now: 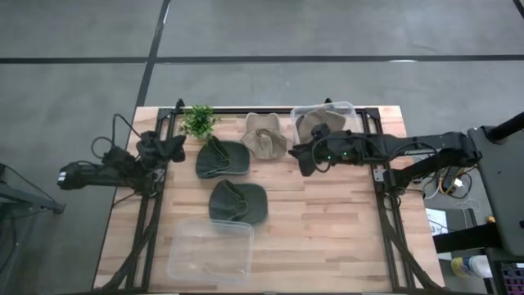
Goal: Pick & Place hat
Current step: Put the bottom green cap into the bottom transparent bin
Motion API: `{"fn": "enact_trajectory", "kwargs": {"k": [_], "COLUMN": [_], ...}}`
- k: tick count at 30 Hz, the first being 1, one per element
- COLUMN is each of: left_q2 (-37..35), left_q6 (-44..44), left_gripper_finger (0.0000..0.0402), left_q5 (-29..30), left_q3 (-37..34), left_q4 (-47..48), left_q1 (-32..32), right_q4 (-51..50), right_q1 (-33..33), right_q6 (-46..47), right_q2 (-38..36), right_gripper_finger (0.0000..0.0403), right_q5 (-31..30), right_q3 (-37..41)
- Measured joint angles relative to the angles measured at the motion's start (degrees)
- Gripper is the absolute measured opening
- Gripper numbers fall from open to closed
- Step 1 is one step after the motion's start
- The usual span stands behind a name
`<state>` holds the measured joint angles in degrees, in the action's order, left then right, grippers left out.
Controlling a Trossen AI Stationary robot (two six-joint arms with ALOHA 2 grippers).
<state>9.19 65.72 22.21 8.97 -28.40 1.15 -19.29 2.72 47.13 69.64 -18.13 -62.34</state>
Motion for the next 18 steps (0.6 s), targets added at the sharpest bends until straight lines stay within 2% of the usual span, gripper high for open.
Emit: {"fn": "enact_trajectory", "kwargs": {"k": [3,7,10,13,18], "left_q2": [0.77,1.34,1.25,1.28,1.2], "left_q6": [-0.64,-3.43,-4.35,-4.1,-3.65], "left_gripper_finger": [0.0105,0.0112,0.0112,0.0112,0.0112], "left_q5": [-3.65,-4.29,-4.2,-4.05,-4.1], "left_q3": [1.8,2.93,3.27,3.23,3.11], "left_q4": [2.62,2.94,2.92,2.92,2.94], "left_q1": [0.02,0.02,0.02,-0.02,-0.02], "right_q4": [5.73,9.69,11.93,11.75,7.37], "right_q1": [1.83,4.65,6.63,8.05,8.16], "right_q6": [3.45,5.67,3.49,0.73,1.43], "right_q2": [0.2,3.86,8.55,14.8,25.27], "right_gripper_finger": [0.0155,0.0163,0.0164,0.0164,0.0164], "right_q5": [0.65,0.61,0.63,0.28,0.11], "right_q3": [3.79,6.63,6.38,3.62,-4.37]}}
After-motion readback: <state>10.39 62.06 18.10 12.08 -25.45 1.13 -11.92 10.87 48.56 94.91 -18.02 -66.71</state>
